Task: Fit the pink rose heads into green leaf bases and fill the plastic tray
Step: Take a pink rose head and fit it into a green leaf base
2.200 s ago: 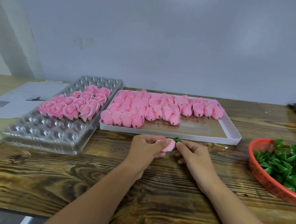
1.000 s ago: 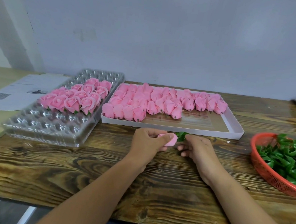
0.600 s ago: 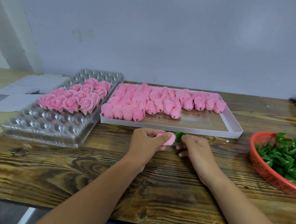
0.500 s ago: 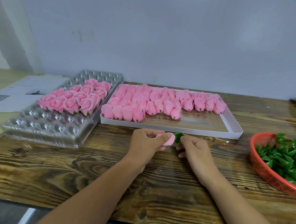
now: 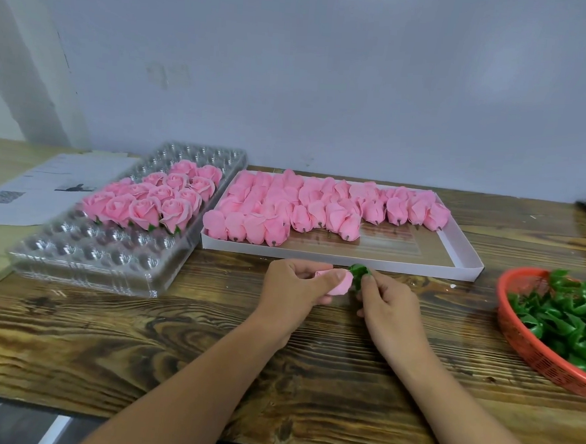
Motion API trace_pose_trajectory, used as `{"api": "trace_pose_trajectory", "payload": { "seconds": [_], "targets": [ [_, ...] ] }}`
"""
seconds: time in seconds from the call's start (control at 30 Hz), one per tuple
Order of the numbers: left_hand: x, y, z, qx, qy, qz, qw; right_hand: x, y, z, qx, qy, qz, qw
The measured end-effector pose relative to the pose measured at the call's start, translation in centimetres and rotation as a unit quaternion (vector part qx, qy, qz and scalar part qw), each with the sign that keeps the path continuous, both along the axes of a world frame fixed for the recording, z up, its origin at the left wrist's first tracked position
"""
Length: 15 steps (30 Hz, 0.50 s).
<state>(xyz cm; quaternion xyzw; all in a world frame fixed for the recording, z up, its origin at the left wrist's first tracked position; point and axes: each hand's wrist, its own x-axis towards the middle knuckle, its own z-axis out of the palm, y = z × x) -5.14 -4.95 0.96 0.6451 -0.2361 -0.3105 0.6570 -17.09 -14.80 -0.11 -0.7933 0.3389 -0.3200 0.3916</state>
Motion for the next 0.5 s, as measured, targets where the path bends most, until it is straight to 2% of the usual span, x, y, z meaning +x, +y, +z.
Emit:
{"api": "trace_pose_trajectory", "payload": {
  "seconds": [0.2,0.5],
  "targets": [
    [-0.39,0.08,0.18,-0.018,-0.022,-0.046,0.999,-0.05,0.01,0.0,-0.012,0.005,-0.021,1.0],
    [-0.23,0.0,-0.07,-0.026,0.001,-0.018,0.999,-0.3,0.47,0.34,-0.013,-0.025,0.009,1.0]
  ]
}}
